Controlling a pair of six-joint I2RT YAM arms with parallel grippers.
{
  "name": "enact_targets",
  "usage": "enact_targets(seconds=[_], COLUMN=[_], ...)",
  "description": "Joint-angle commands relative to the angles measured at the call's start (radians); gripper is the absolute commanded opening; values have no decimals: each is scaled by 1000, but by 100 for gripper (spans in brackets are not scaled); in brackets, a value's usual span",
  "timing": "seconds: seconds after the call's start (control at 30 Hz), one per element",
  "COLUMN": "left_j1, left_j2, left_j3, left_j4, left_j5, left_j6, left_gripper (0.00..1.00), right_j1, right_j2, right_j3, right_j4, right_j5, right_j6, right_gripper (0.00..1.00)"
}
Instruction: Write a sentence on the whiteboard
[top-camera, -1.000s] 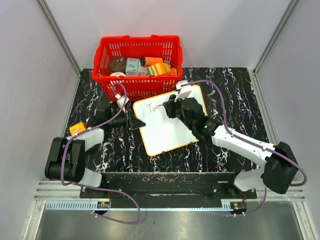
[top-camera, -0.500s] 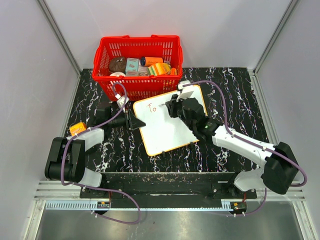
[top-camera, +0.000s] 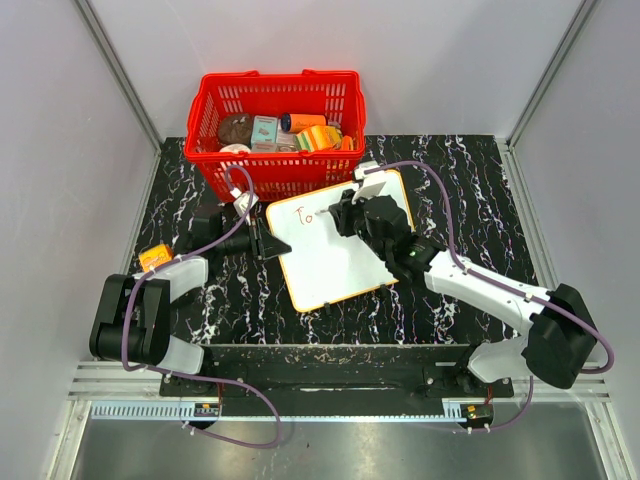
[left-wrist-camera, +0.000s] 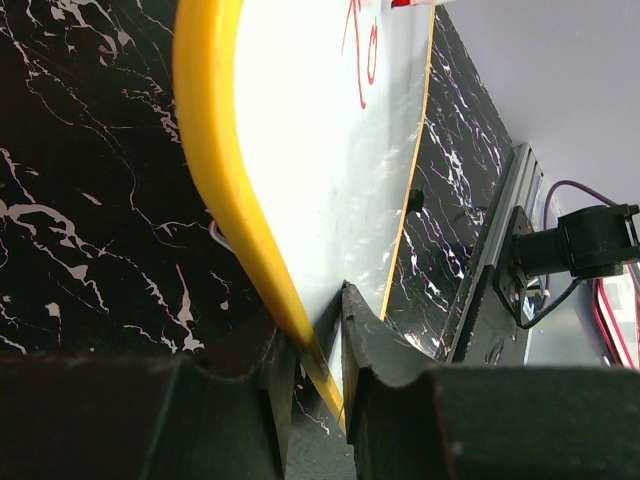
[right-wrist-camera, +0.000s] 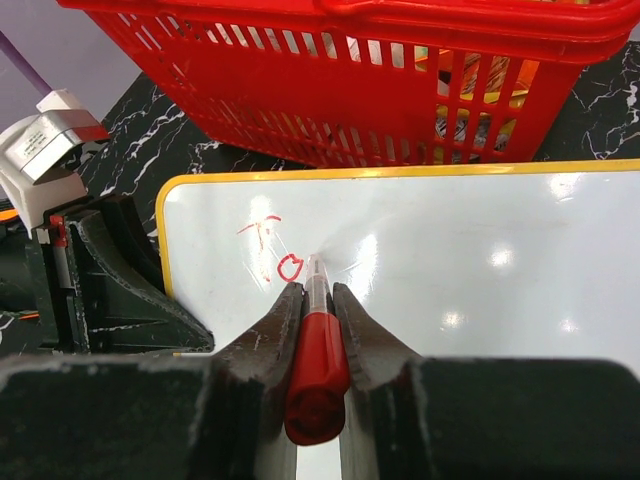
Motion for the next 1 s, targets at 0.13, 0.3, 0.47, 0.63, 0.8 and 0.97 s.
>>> enact_targets(seconds=[0.13,0.3,0.47,0.63,0.8,0.97], left_j1=[-21,-21,-21,-22,-22,-22], left_j2=[7,7,7,9,9,9], left_j3=[-22,-22,-22,-22,-20,-20], left_j4=[11,11,11,11,11,9], left_j5=[-43,-43,-43,-43,-43,-43], left_j6=[105,105,105,105,105,105], left_gripper=[0,0,0,0,0,0], right_j1=[-8,-7,-8,-10,-16,-17], right_j2=[-15,-30,-50,-62,-39,-32], right_j3=[-12,-39,-44,-23,0,4], right_j4=[-12,-15,10,30,31,39], right_j5=[-36,-13,13,38,52,41], right_j6=[10,17,17,5,-1,5], right_gripper=[0,0,0,0,0,0])
